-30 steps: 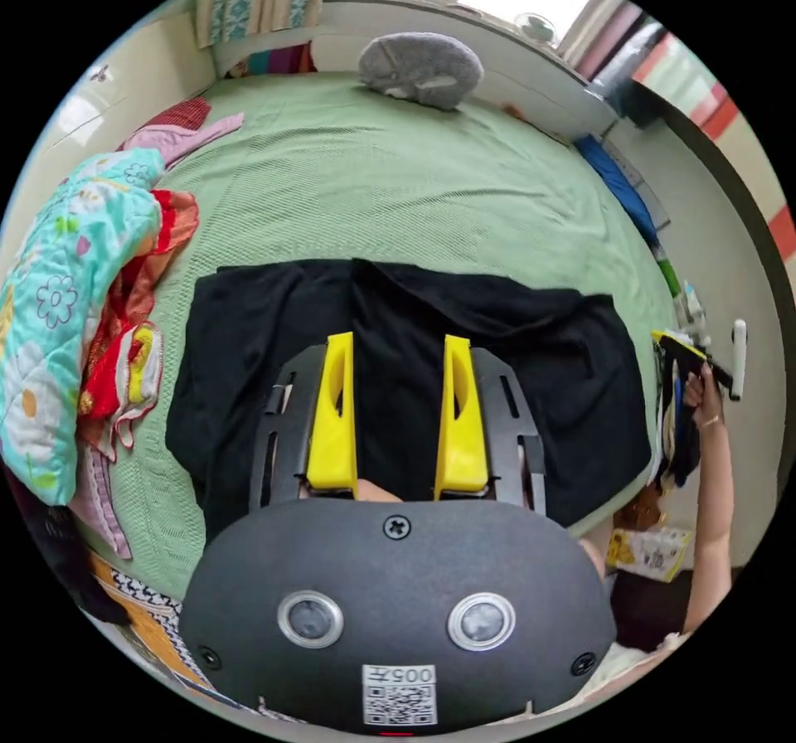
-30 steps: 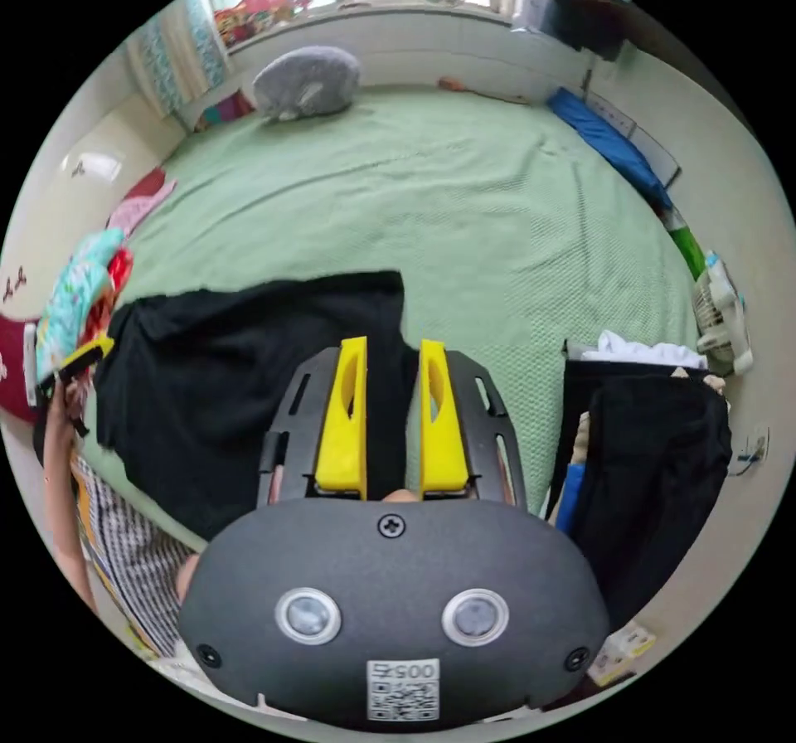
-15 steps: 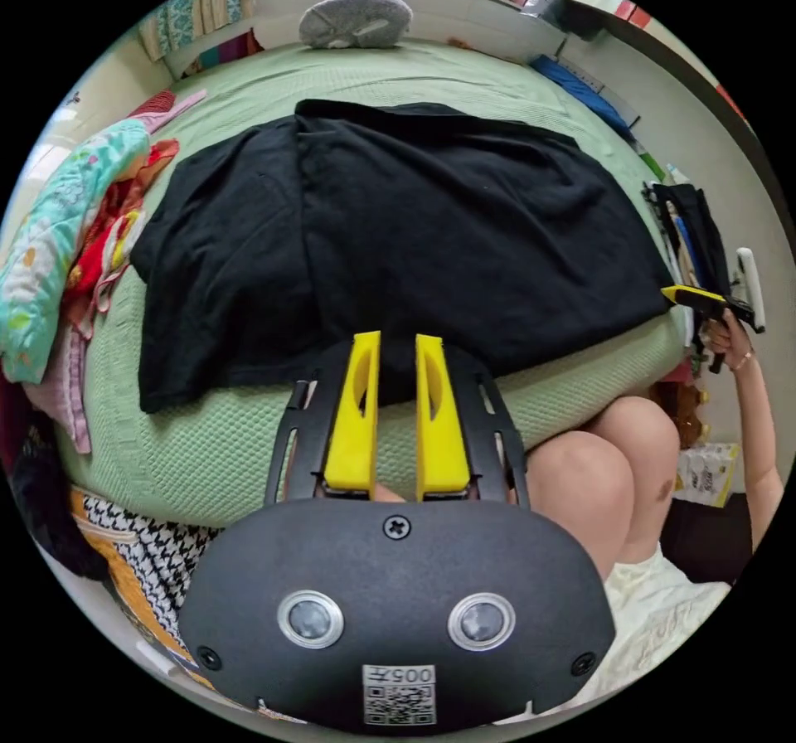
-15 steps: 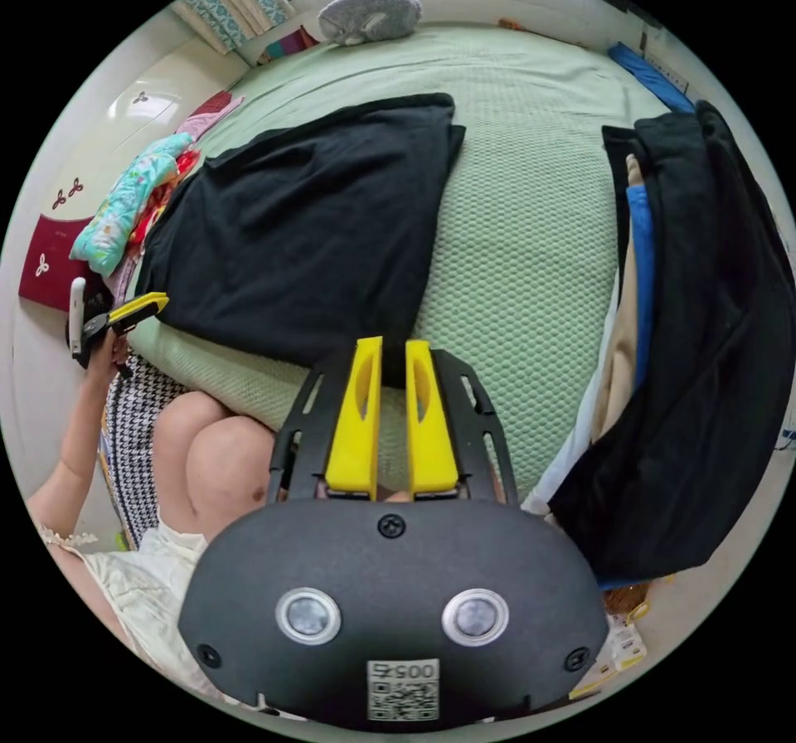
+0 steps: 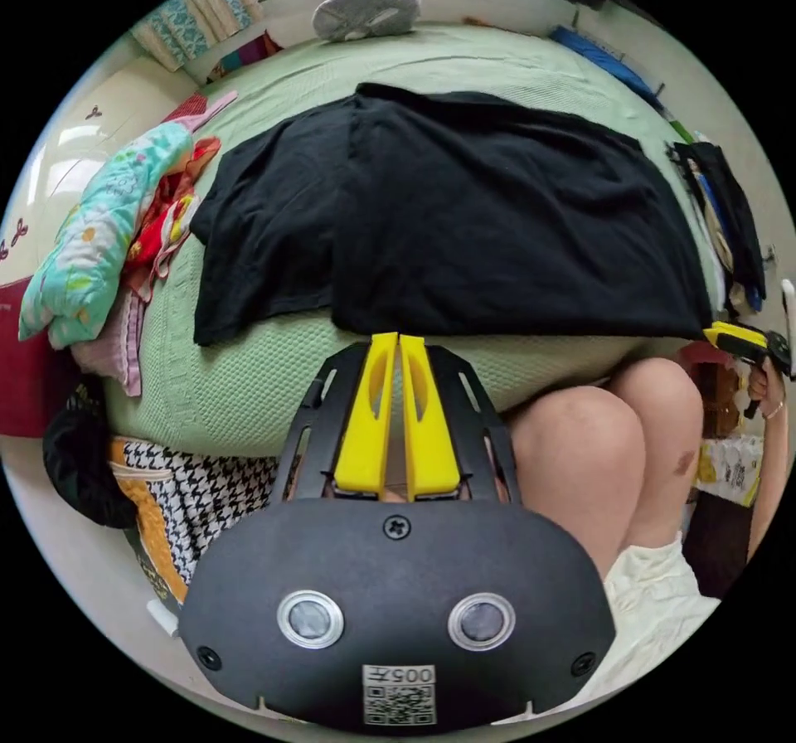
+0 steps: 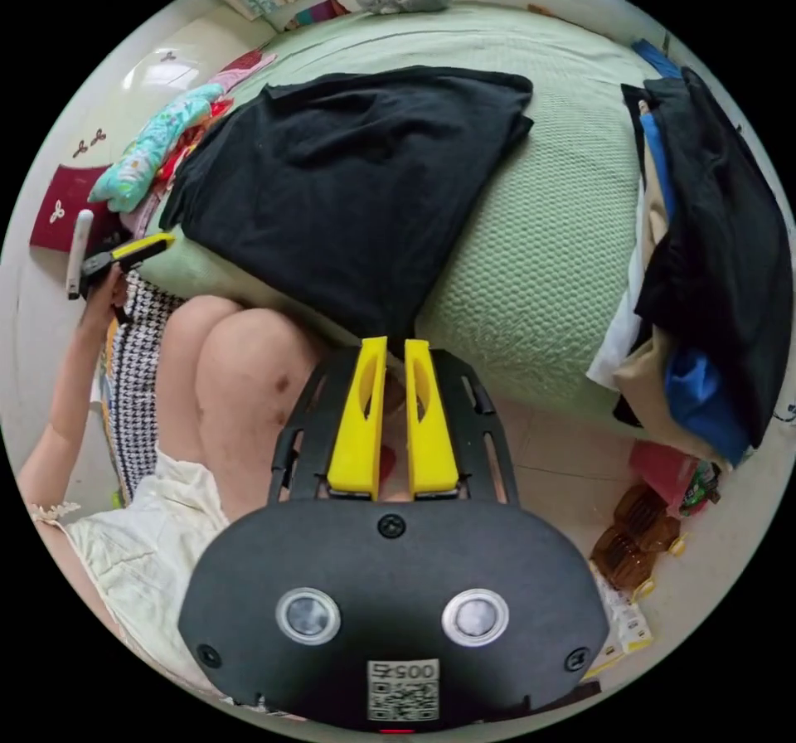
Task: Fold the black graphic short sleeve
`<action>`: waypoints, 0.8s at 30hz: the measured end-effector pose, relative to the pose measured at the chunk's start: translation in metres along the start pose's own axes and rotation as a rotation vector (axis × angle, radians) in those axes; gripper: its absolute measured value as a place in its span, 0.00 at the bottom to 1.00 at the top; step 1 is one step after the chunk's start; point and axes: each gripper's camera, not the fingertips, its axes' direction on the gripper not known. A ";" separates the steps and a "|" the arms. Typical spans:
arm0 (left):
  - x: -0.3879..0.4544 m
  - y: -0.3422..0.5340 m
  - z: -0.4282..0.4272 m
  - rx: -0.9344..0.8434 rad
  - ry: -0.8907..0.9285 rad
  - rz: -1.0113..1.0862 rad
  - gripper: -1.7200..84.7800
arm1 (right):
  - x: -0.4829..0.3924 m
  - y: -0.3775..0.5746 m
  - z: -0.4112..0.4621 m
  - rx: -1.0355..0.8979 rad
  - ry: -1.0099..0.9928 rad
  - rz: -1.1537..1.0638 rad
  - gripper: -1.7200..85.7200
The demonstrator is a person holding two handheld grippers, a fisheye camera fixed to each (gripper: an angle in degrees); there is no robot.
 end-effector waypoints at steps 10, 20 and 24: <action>0.263 -0.027 -0.014 0.104 0.251 0.644 0.15 | 0.041 0.045 -0.043 0.148 0.105 0.055 0.01; 0.384 -0.056 0.056 -0.088 0.128 0.660 0.23 | 0.074 0.067 -0.055 0.210 0.046 0.111 0.01; 0.391 -0.067 0.072 -0.159 0.110 0.599 0.18 | 0.086 0.058 -0.050 0.197 0.033 0.120 0.01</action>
